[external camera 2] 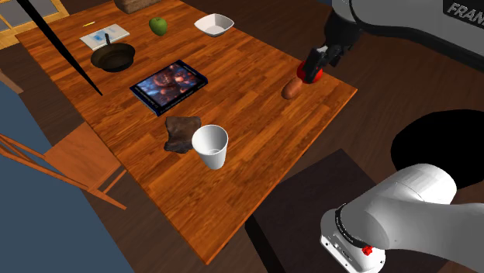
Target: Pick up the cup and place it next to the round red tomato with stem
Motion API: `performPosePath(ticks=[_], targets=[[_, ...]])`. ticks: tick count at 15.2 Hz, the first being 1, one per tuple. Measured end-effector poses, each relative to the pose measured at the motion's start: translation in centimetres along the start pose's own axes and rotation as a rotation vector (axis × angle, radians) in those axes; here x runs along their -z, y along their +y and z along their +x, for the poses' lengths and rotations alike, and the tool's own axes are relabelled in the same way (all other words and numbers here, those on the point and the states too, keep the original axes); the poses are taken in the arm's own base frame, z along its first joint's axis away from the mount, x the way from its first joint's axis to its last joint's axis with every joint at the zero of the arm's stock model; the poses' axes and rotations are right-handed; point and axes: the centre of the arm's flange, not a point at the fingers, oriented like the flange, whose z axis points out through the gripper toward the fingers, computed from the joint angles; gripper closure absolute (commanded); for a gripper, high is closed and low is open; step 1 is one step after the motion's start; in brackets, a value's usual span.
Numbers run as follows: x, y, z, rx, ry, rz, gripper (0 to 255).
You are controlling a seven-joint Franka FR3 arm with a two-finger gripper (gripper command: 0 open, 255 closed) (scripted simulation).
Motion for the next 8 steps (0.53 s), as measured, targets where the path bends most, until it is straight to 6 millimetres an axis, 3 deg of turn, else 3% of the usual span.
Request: performPosePath(ticks=[2, 8], targets=[[-0.4, -0.3, 0.4, -0.001, -0.002, 0.004, 0], [-5.0, -4.7, 3.3, -0.010, -0.027, 0.050, 0]])
